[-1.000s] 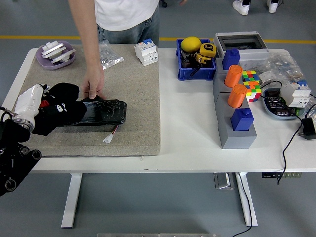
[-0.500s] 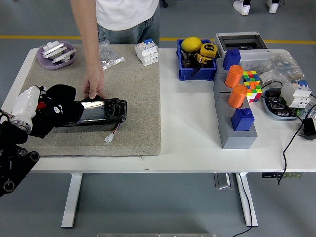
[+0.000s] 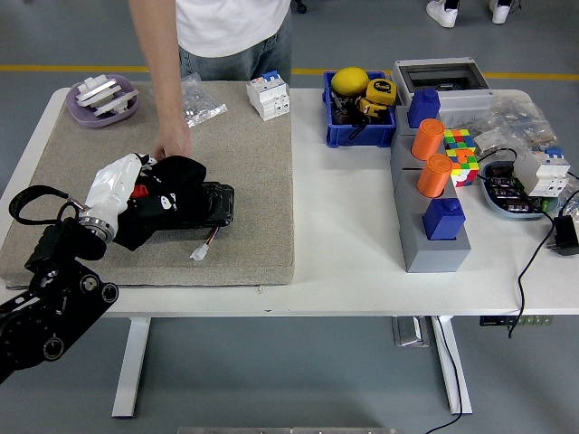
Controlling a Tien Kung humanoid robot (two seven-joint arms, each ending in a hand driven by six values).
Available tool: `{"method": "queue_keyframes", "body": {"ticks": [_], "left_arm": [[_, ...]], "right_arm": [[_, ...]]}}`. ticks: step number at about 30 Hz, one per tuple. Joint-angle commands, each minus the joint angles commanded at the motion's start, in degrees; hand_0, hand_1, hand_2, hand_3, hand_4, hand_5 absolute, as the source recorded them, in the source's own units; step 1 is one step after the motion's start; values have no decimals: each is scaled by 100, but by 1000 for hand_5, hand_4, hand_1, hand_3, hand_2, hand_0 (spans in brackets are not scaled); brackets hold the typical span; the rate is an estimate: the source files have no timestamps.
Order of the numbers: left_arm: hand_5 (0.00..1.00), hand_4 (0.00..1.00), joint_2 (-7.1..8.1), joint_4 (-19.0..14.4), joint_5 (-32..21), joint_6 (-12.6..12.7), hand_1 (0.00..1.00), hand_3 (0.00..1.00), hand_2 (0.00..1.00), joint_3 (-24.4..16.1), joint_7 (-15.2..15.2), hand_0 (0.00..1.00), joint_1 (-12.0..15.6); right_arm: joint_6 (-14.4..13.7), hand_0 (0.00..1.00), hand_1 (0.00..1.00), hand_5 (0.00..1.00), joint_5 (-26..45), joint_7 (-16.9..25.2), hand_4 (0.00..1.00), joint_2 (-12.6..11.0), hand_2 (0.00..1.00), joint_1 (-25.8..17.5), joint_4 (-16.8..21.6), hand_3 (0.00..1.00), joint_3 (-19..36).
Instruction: Pick the rag up,wipe the panel,place it on the desk
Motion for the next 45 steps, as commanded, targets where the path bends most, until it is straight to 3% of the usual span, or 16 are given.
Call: {"method": "queue_keyframes", "body": {"ticks": [9,20,26,45], "left_arm": [[2,446,-323,-26,-119,-19,193,463,489,663,75,166,-218],[2,448,-398,-120,-131,-10,195,463,488,929,150,167,-270],[2,449,-360,-35,-105,18,198,465,489,735,162,167,-199],[2,445,-30,517,100,80,200,462,487,-558,152,168,187]], "right_arm": [[2,769,697,524,13,0,998,-2,713,8,-2,682,-31],[2,769,697,526,52,-1,998,1,713,18,-8,683,-62],[0,769,697,526,44,-1,998,9,713,14,-7,682,-49],[1,769,697,527,35,-3,998,2,713,-14,-6,682,-1]]}}
